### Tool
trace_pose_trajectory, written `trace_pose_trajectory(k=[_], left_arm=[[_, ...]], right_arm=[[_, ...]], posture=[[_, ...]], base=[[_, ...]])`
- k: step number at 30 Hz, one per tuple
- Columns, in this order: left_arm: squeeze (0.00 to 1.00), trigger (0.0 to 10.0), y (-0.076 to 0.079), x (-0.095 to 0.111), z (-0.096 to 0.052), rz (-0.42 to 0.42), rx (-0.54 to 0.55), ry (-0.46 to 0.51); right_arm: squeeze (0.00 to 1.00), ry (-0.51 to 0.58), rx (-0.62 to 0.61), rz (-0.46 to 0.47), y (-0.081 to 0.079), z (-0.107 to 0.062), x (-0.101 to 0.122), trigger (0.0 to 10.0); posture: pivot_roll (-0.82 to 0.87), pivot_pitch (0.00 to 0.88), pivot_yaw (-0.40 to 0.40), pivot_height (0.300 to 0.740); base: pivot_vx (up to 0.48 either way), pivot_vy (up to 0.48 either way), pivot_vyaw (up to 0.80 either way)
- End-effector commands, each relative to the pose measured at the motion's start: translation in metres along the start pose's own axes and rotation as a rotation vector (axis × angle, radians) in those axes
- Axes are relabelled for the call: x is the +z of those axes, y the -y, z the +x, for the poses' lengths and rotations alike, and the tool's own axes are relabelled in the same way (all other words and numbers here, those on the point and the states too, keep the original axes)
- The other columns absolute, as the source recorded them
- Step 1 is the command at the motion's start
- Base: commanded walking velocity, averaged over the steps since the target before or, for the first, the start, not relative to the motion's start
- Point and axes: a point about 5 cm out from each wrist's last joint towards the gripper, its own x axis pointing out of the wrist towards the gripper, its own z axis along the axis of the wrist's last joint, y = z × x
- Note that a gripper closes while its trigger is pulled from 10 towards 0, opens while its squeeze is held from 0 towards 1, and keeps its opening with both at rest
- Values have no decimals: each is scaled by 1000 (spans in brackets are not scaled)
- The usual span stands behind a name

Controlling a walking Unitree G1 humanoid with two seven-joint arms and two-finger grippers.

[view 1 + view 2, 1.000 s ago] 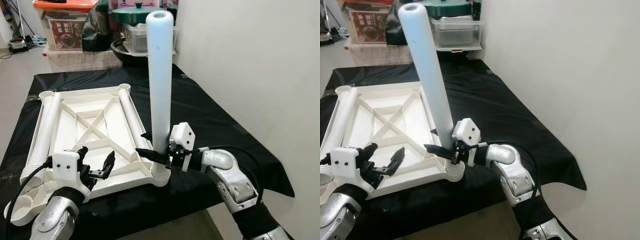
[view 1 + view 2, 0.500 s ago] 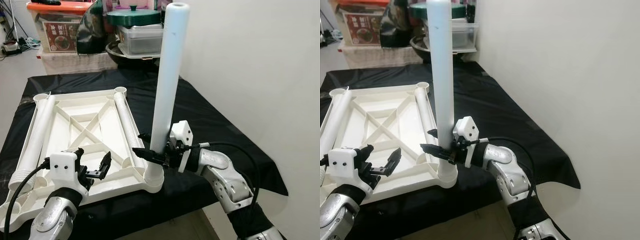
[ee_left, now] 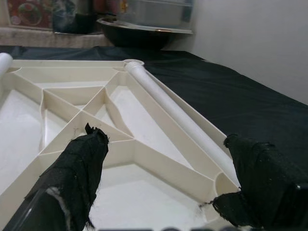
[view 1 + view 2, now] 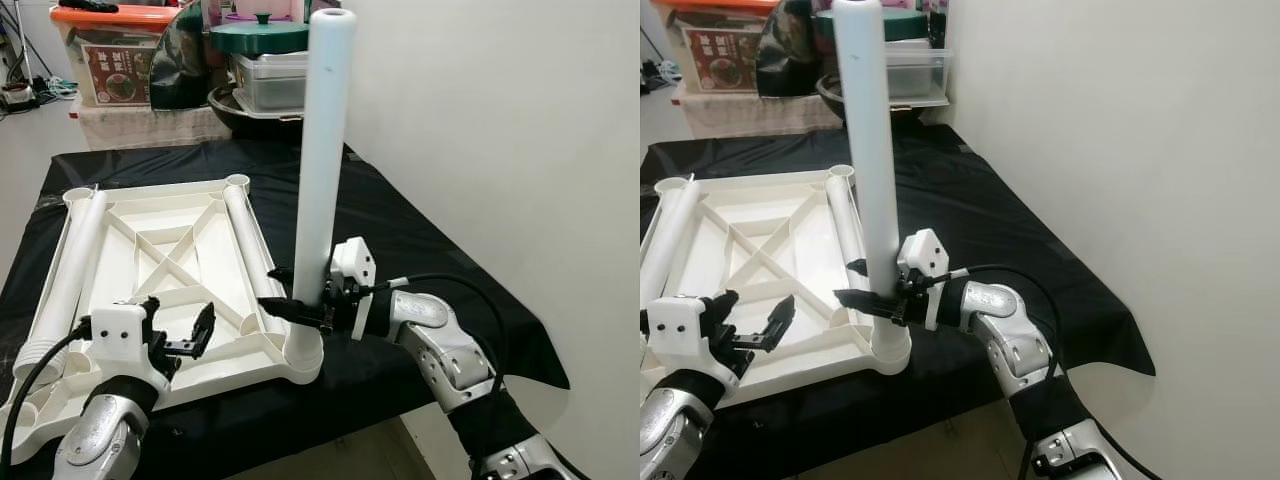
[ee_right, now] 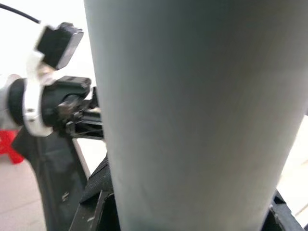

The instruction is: Building children table

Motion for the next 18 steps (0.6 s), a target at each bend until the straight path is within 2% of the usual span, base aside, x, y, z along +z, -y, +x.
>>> trace_pose_trajectory(k=[1,3,4,5,7,8,10,11,12,13,15,16,18], left_arm=[[0,10000,0,-1,-1,-14,3,1],[0,10000,0,0,-1,-15,6,2],[0,10000,-2,1,-3,-12,20,8],[0,10000,-2,1,-4,-12,26,10],[0,10000,-2,1,-4,-12,26,10],[0,10000,-4,2,-5,-8,35,12],[0,10000,-8,2,-9,-2,58,10],[0,10000,-9,2,-10,2,67,8],[0,10000,-11,1,-11,3,73,5],[0,10000,-11,1,-11,3,73,5],[0,10000,-13,1,-11,6,77,-1],[0,10000,-14,0,-10,7,78,-3],[0,10000,-14,0,-9,7,78,-4]], right_arm=[[0,-110,40,90,-8,2,-27,10000],[0,-116,24,97,-7,4,-28,10000],[0,-151,-145,128,5,9,-34,10000],[0,-171,-231,142,10,10,-38,10000],[0,-171,-231,142,10,10,-38,10000],[0,-196,-417,166,24,6,-43,10000],[0,-219,-811,256,49,-18,-55,10000],[0,-226,-933,294,54,-29,-60,10000],[0,-223,-1001,325,54,-37,-64,10000],[0,-223,-1001,325,54,-37,-64,10000],[0,-238,-1092,346,52,-49,-71,10000],[0,-247,-1139,385,49,-55,-76,10000],[0,-254,-1167,412,48,-58,-80,10000]], posture=[[127,0,-107,740],[130,0,-111,740],[140,0,-120,740],[140,0,-120,740],[140,0,-120,740],[142,0,-123,740],[148,0,-122,740],[147,0,-118,740],[147,0,-118,740],[147,0,-118,740],[141,0,-111,740],[123,0,-99,740],[123,0,-99,740]], base=[[0,0,0],[0,0,0],[0,0,0],[0,0,0],[0,0,0],[0,0,0],[0,0,0],[0,0,0],[0,0,0],[0,0,0],[0,0,0],[0,0,0],[0,0,0]])
